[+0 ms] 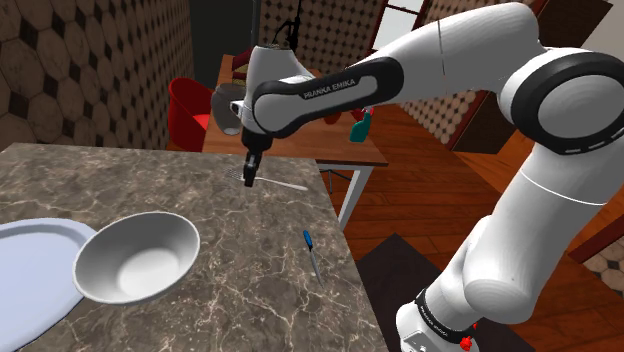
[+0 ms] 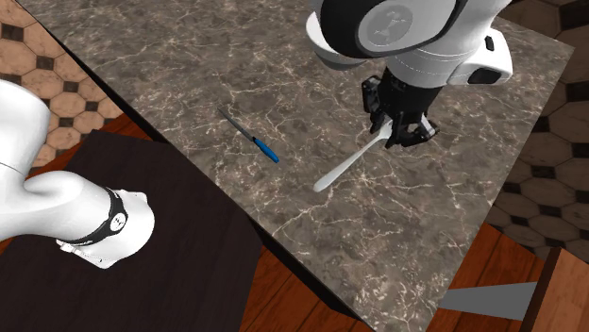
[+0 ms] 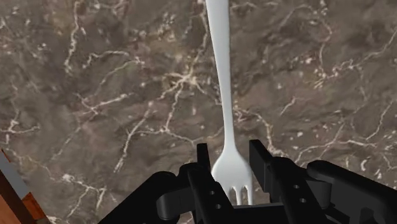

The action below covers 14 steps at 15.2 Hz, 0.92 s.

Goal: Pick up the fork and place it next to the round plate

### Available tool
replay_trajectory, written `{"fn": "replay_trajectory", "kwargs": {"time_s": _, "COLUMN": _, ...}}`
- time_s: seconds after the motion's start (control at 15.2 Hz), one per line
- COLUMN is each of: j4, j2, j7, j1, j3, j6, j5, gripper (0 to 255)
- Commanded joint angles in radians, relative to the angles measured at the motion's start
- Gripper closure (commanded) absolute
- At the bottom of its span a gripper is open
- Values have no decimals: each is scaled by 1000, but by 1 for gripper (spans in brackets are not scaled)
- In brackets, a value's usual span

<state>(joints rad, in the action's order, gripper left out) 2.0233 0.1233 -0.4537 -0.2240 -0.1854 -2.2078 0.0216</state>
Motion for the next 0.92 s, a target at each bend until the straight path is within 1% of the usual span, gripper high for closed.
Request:
{"fn": "replay_trajectory", "kwargs": {"time_s": 0.0, "j4": -15, "j2": -12, "j7": -2, "j1": 1, "j3": 0, "j6": 27, "j5": 2, "gripper": 255}}
{"fn": "replay_trajectory", "kwargs": {"time_s": 0.13, "j4": -28, "j2": -21, "j7": -3, "j1": 2, "j3": 0, "j6": 49, "j5": 4, "gripper": 255}}
{"fn": "replay_trajectory", "kwargs": {"time_s": 0.46, "j4": 33, "j2": -68, "j7": 109, "j1": -58, "j3": -51, "j6": 31, "j5": 3, "gripper": 255}}
{"fn": "replay_trajectory", "kwargs": {"time_s": 0.86, "j4": 67, "j2": -95, "j7": 252, "j1": -131, "j3": -117, "j6": 20, "j5": -3, "gripper": 255}}
